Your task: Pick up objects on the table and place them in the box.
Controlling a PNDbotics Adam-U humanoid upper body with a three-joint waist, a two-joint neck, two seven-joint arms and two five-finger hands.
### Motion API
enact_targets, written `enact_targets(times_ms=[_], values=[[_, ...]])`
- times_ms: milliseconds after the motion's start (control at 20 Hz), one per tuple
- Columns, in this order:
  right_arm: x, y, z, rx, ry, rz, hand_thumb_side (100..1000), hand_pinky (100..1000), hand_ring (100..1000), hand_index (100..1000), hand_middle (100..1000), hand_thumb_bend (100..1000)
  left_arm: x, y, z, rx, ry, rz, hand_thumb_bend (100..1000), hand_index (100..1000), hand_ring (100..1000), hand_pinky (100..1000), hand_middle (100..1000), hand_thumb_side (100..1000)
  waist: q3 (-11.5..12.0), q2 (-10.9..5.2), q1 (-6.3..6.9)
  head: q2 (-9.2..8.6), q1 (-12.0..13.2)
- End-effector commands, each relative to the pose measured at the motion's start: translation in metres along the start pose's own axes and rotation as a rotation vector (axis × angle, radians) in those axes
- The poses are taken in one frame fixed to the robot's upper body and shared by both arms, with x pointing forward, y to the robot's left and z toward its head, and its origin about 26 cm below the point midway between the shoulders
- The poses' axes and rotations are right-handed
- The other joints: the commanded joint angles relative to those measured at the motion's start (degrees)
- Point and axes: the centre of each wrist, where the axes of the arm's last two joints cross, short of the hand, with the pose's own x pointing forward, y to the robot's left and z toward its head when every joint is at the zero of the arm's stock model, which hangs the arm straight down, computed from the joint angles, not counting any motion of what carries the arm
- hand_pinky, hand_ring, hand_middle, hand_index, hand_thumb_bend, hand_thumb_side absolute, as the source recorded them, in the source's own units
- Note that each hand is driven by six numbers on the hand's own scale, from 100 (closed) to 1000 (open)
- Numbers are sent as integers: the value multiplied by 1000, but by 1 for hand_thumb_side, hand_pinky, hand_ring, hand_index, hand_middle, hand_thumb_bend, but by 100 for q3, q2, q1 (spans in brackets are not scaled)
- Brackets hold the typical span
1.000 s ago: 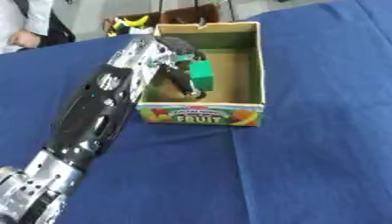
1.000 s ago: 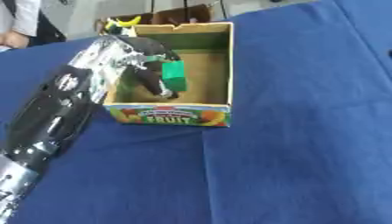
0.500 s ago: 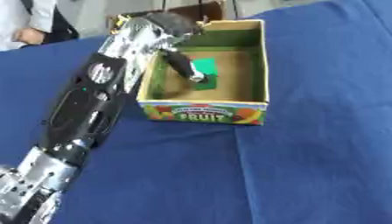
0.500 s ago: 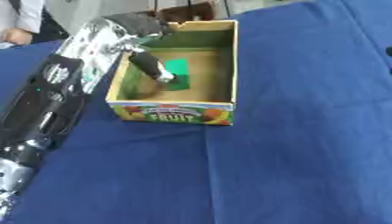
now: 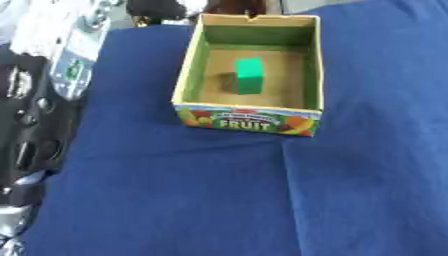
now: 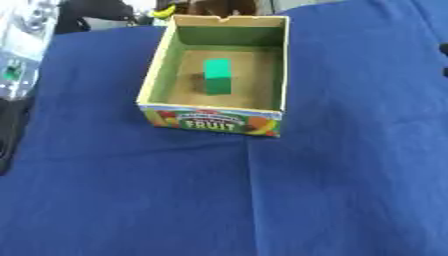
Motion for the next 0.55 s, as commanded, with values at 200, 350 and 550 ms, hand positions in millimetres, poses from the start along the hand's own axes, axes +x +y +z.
enact_targets(times_ms=[200,350,550], values=[[6,-7,-3,-34,-28,11,1000,864,895,908,770,100,-16,25,48,66,115,186,388,921,766,509,786,795,137,-144,-91,5,-104],[6,-8,-4,-43,-28,12,1000,864,894,908,770,100,-23,22,68,93,183,313,293,902,744,477,770,817,197,-135,-136,-42,-136],[7,-8,-4,-52,-30,10,1000,864,895,908,770,100,-29,5,89,123,253,470,280,904,734,464,769,893,248,-123,-196,-84,-117]])
